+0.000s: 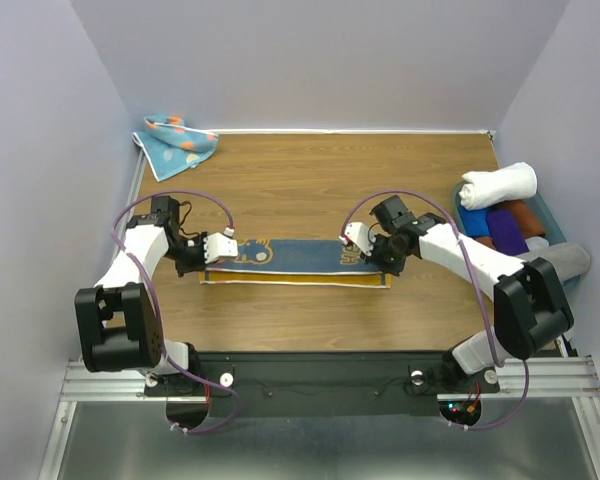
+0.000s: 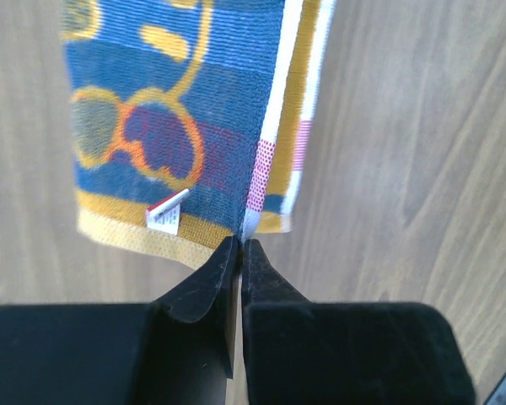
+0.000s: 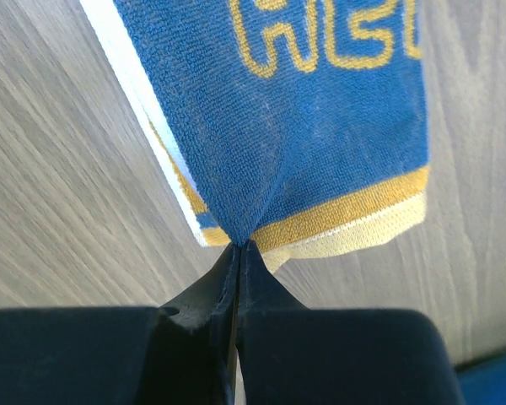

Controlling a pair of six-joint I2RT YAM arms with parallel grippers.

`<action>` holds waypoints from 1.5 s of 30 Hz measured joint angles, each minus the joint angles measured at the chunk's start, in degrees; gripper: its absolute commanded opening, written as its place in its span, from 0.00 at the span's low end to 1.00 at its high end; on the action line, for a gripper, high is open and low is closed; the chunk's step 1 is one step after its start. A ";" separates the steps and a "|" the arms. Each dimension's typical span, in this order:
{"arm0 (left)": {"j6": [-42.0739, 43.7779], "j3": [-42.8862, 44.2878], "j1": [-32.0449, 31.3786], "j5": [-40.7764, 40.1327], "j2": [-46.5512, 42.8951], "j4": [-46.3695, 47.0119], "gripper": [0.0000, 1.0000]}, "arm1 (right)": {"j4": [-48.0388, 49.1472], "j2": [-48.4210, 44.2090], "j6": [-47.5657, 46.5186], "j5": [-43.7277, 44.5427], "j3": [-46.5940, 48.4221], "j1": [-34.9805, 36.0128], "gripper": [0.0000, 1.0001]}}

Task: Roll the towels
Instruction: Fold the towel

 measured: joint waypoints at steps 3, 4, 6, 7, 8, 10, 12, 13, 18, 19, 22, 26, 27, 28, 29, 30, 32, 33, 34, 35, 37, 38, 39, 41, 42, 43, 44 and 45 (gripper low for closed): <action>-0.04 -1.73 0.00 -0.04 0.61 0.17 0.00 | -0.13 1.73 -0.15 -0.61 0.00 0.00 0.01; -0.07 -2.14 0.00 -0.02 0.98 0.39 0.07 | -0.17 2.71 -0.15 -0.79 0.00 0.00 0.01; -0.22 -2.95 0.00 -0.15 1.90 1.36 0.21 | -0.20 4.50 -0.13 -1.18 0.00 0.00 0.07; -0.28 -3.39 0.00 -0.26 2.21 1.90 0.27 | -0.20 5.14 -0.09 -1.33 0.00 0.00 0.21; -0.52 -3.85 -0.02 -0.44 2.58 2.34 0.35 | -0.20 5.64 -0.15 -1.51 0.00 0.00 0.30; -1.03 -4.70 -0.02 -0.96 3.10 2.99 0.48 | -0.26 6.27 0.09 -1.86 0.00 0.00 0.50; -1.27 -4.83 -0.02 -1.25 3.10 2.99 0.51 | -0.52 6.25 0.46 -2.27 0.07 0.00 0.51; -1.70 -4.79 -0.02 -1.18 3.08 2.91 0.52 | -0.72 6.03 0.81 -2.75 0.24 0.00 0.52; -4.24 -2.62 0.00 0.13 2.95 0.90 0.50 | -3.15 4.00 3.41 -4.79 4.09 -0.55 0.45; -5.44 -1.03 0.00 1.18 2.95 0.42 0.46 | -3.23 3.93 4.37 -5.44 6.32 -0.74 0.39; -12.22 3.63 0.00 4.90 3.02 2.10 0.40 | -2.99 5.42 6.97 -6.56 11.65 -1.20 0.33; -25.99 7.15 -0.02 8.39 4.59 10.32 0.29 | -2.19 12.26 10.27 -7.80 17.59 -2.10 0.25; -29.57 7.26 -0.07 8.68 5.77 12.87 0.27 | -1.81 14.03 10.67 -8.07 18.14 -2.45 0.25; -31.85 7.23 -0.17 8.61 6.97 14.40 0.26 | -1.64 16.28 11.04 -8.22 18.67 -2.95 0.25; -34.01 7.23 -0.31 8.46 8.28 15.76 0.25 | -1.40 18.12 11.17 -8.33 18.80 -3.48 0.24; -36.24 7.21 -0.42 8.17 9.86 16.96 0.24 | -1.46 20.26 11.26 -8.24 18.69 -4.20 0.24; -39.43 6.54 -0.46 7.06 12.61 19.45 0.22 | -1.36 22.49 11.26 -7.85 17.92 -5.16 0.24; -41.16 5.66 -0.48 6.08 13.55 21.00 0.21 | -1.07 23.10 11.15 -7.63 16.98 -5.66 0.24; -42.01 5.07 -0.50 5.40 14.23 21.90 0.20 | -0.87 23.10 11.15 -7.61 16.68 -6.05 0.24; -43.39 4.07 -0.55 4.24 15.12 23.02 0.18 | -0.52 22.80 11.06 -7.61 16.28 -6.25 0.24; -45.24 3.02 -0.55 2.56 16.44 24.50 0.17 | 0.15 22.43 10.97 -7.61 15.56 -6.23 0.24; -46.56 2.97 -0.57 1.64 17.29 25.29 0.17 | 0.70 22.12 10.99 -7.65 15.06 -6.23 0.24; -47.56 2.99 -0.68 1.44 18.03 26.25 0.17 | 1.09 21.79 10.97 -7.67 14.58 -6.23 0.24; -49.64 4.00 -0.76 0.68 19.02 27.58 0.17 | 1.92 21.22 10.99 -8.02 13.66 -6.23 0.24; -50.49 4.85 -0.79 0.24 19.78 28.15 0.17 | 2.40 20.90 10.99 -8.28 13.16 -6.25 0.25; -50.88 5.22 -0.81 0.04 20.09 28.44 0.17 | 2.62 20.55 10.99 -8.50 12.70 -6.25 0.25; -51.67 6.67 -0.98 -0.35 21.35 29.18 0.17 | 2.84 20.35 10.99 -8.76 12.39 -6.23 0.25; -52.24 7.50 -1.07 -0.50 22.05 29.40 0.17 | 3.04 19.96 10.97 -9.51 11.67 -6.23 0.25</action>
